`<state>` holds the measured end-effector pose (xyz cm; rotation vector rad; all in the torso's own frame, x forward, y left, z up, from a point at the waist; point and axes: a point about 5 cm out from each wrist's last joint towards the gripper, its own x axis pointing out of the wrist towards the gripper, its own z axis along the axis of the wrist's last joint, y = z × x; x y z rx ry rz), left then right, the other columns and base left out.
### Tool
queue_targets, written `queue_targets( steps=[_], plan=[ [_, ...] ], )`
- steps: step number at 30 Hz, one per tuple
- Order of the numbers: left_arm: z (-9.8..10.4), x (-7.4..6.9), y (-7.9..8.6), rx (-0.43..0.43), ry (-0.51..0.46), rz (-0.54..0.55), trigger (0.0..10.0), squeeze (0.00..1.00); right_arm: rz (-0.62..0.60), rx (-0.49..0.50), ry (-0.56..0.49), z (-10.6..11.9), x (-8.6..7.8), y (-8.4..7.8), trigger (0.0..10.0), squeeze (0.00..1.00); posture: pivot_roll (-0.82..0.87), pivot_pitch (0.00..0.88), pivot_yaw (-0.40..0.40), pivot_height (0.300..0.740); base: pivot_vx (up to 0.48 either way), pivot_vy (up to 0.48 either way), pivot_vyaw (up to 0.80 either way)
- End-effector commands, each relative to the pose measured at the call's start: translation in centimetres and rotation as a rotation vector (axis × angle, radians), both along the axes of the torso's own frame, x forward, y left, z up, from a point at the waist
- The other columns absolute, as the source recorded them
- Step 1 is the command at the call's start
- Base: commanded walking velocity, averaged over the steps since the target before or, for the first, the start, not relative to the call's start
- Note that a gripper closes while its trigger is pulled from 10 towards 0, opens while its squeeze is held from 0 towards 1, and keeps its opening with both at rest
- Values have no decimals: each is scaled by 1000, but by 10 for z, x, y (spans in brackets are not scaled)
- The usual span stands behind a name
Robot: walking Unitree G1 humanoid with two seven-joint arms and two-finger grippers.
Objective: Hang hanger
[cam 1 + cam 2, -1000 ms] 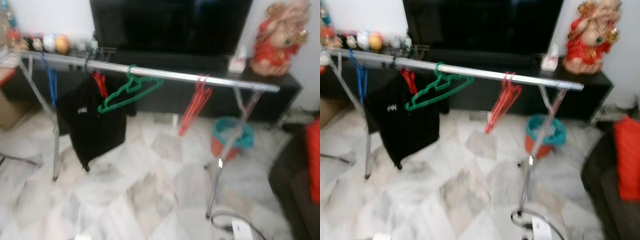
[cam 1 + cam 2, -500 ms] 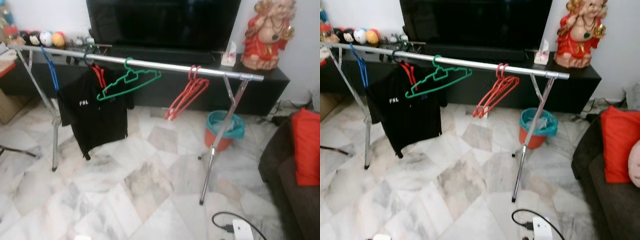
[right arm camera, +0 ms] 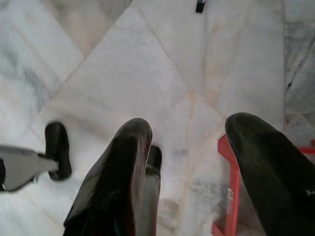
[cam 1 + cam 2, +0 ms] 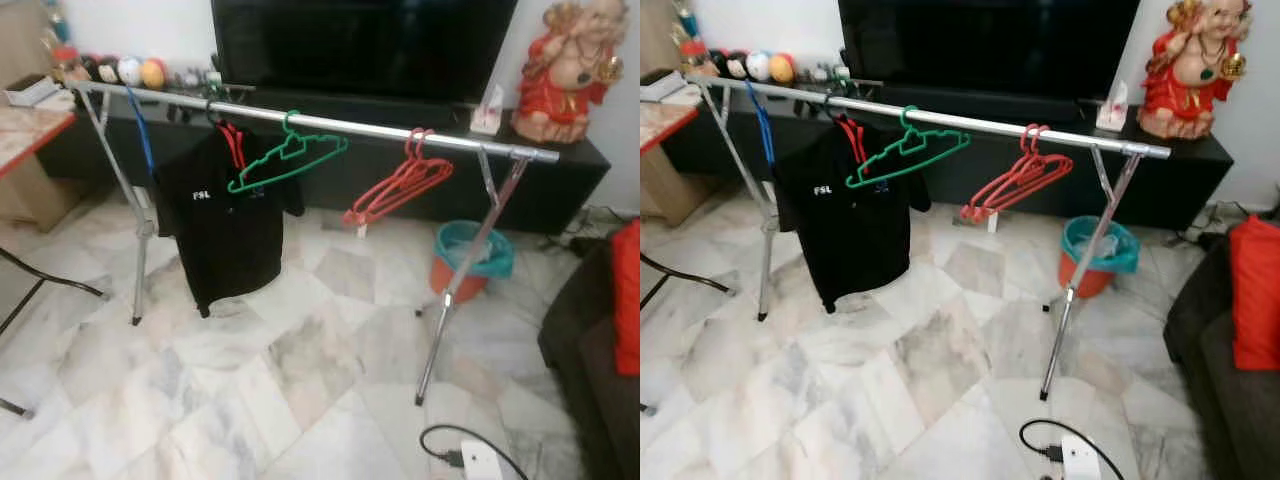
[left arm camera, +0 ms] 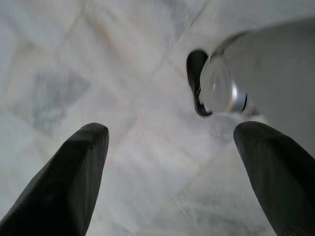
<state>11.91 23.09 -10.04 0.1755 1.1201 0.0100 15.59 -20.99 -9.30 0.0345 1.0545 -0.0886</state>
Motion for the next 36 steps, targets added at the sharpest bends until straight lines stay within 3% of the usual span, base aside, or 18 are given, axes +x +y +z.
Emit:
queue_targets(
  steps=[1,7,36],
  plan=[
    [0,4,-4,-3,-10,-11,10000,0,-9,-4,33,-3,-9,-4,10000,0,90,0,-48,740,0,0,-788],
    [0,2,-4,4,-4,-8,10000,0,-5,-3,37,-3,-10,-3,10000,0,90,0,-44,740,0,0,-788],
    [-1,0,-4,8,13,-23,10000,0,2,0,46,-5,-12,0,10000,0,89,0,-27,740,0,265,-788]
  ],
)
